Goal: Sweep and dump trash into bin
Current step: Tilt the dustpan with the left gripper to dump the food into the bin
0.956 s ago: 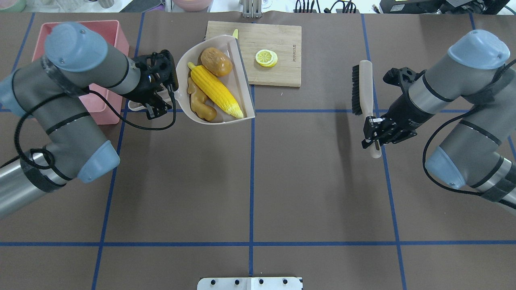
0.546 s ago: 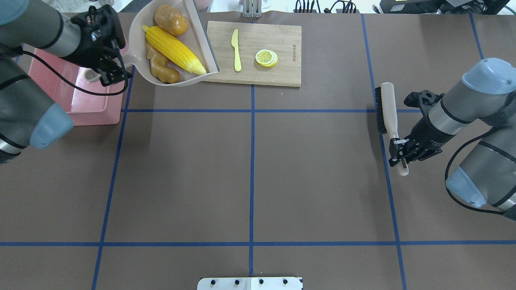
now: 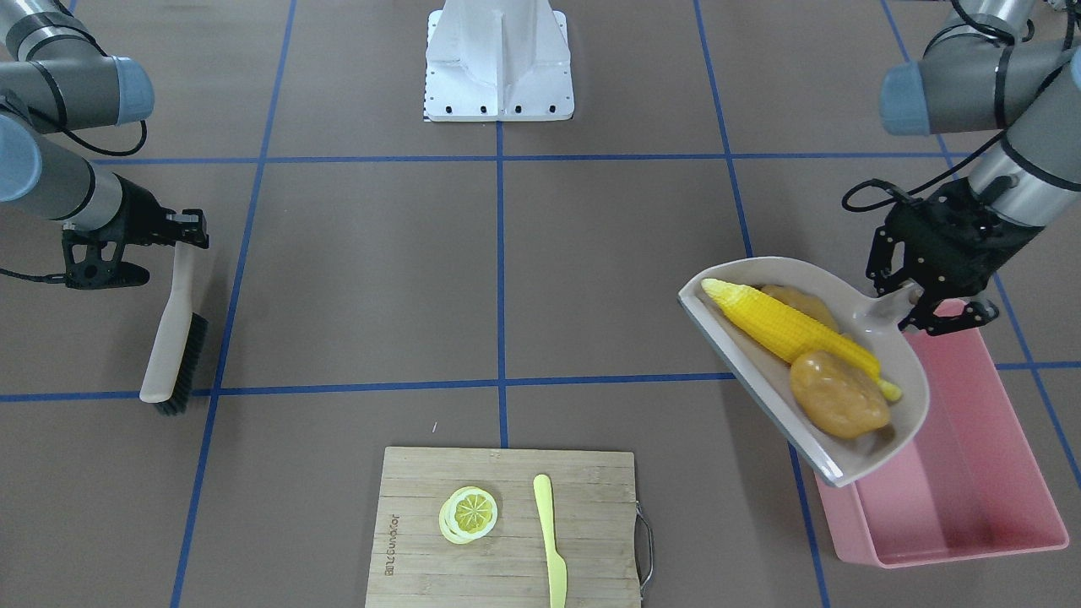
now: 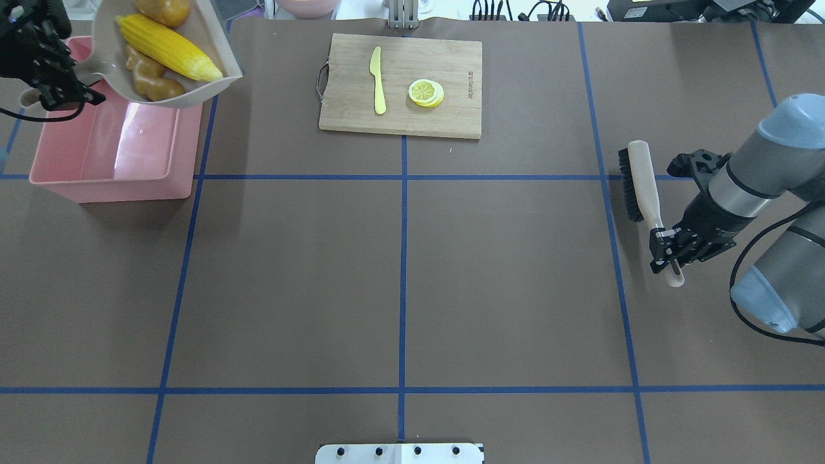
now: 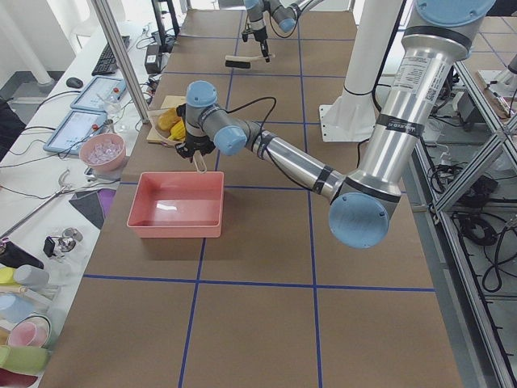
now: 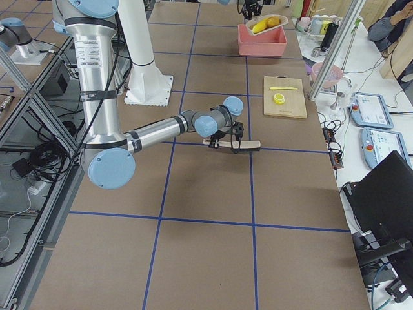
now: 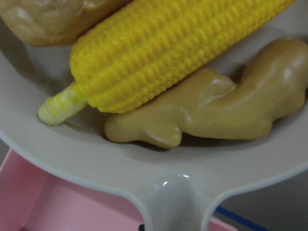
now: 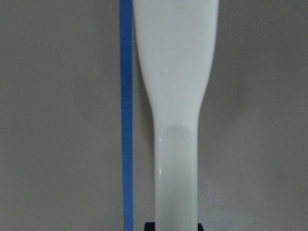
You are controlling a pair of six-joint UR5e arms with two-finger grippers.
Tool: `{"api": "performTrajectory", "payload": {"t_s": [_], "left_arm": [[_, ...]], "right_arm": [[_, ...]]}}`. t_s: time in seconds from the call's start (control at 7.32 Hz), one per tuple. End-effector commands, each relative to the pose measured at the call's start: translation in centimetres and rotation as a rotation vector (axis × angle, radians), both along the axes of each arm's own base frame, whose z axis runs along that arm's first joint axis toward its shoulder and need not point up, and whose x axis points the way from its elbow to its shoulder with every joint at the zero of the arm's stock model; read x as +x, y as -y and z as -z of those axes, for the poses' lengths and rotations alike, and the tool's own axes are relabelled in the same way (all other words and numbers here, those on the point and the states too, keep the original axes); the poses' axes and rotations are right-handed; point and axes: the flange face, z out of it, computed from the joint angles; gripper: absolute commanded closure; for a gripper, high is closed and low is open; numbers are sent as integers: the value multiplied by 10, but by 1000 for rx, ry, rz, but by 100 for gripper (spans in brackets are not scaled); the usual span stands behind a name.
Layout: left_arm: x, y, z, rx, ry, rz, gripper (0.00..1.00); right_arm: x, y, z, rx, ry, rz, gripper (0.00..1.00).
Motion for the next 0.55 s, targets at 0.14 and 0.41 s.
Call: {"api": "performTrajectory", "payload": {"t_s": [0.14, 0.41], "left_arm": [[-86, -2, -51, -19, 74, -5, 100], [-132, -7, -81, -107, 133, -10, 100]], "right_arm": [[-8, 13, 36, -3, -29, 83, 100], [-9, 30, 51, 14, -57, 136, 100]]}}
